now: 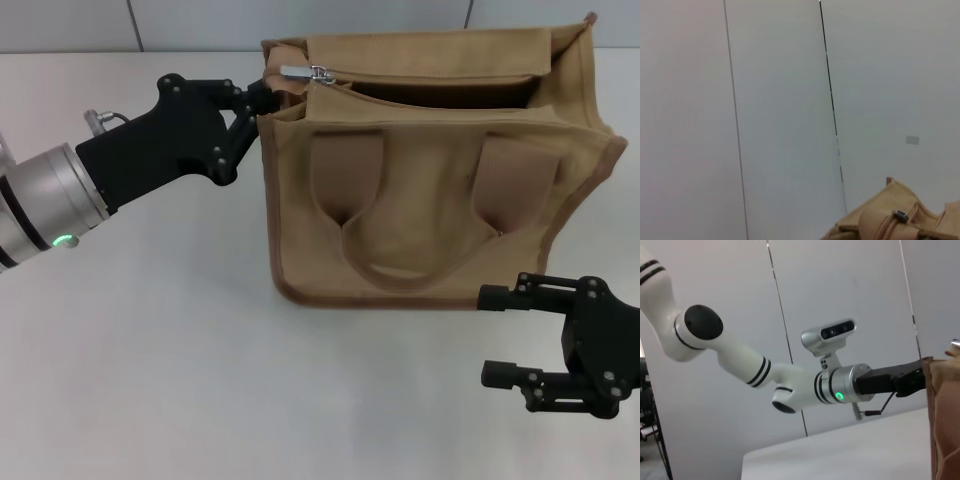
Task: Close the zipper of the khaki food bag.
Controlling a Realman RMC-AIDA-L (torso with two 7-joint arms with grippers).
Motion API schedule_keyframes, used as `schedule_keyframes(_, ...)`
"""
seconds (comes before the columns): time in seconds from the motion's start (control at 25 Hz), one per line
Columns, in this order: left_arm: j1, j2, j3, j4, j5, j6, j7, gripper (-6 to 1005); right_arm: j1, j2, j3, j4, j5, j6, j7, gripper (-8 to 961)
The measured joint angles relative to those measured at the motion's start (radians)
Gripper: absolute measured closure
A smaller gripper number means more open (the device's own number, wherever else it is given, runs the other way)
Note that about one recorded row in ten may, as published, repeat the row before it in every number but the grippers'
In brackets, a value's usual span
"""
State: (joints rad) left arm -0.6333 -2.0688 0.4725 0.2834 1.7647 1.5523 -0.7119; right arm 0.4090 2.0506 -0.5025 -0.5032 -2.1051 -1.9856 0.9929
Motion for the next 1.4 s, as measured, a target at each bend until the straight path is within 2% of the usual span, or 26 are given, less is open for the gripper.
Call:
schedule_keyframes(0.24, 0.003, 0.002, 0.000, 0.011, -0.025, 0.042, -0.013, 980, 0.000, 0.001, 0.063, 0.000, 0.001, -0.051, 0.000, 365)
schedule_keyframes(0.44, -0.002, 0.002, 0.002, 0.015, -0.034, 0.083, -0.014, 978, 0.013, 0.002, 0.176, 0.027, 0.002, -0.124, 0.026, 371)
schedule_keyframes(0.6, -0.008, -0.001, 0.005, 0.016, -0.034, 0.090, -0.014, 976, 0.027, -0.010, 0.238, 0.058, 0.033, -0.144, 0.113, 376)
schedule_keyframes(0.76, -0.009, -0.002, 0.000, 0.016, -0.035, 0.091, -0.014, 974, 0.053, -0.028, 0.233, 0.046, 0.126, -0.147, 0.297, 381)
schedule_keyframes(0.96, -0.008, -0.002, 0.000, 0.013, -0.036, 0.092, -0.014, 972, 0.144, -0.057, 0.231, -0.023, 0.180, -0.147, 0.577, 387)
schedule_keyframes(1.08, -0.009, -0.003, 0.000, 0.007, -0.041, 0.092, -0.014, 971, 0.211, -0.075, 0.197, -0.068, 0.178, -0.117, 0.693, 390)
schedule_keyframes(1.16, -0.009, -0.004, 0.000, 0.006, -0.044, 0.092, -0.014, 970, 0.275, -0.087, 0.106, -0.106, 0.176, -0.058, 0.791, 392)
schedule_keyframes(1.2, -0.009, -0.004, 0.000, 0.005, -0.045, 0.092, -0.014, 970, 0.275, -0.087, 0.106, -0.106, 0.176, -0.058, 0.791, 394)
schedule_keyframes(1.4, -0.009, -0.004, 0.000, 0.002, -0.056, 0.092, -0.014, 967, 0.354, -0.091, -0.054, -0.173, 0.175, 0.081, 0.926, 400)
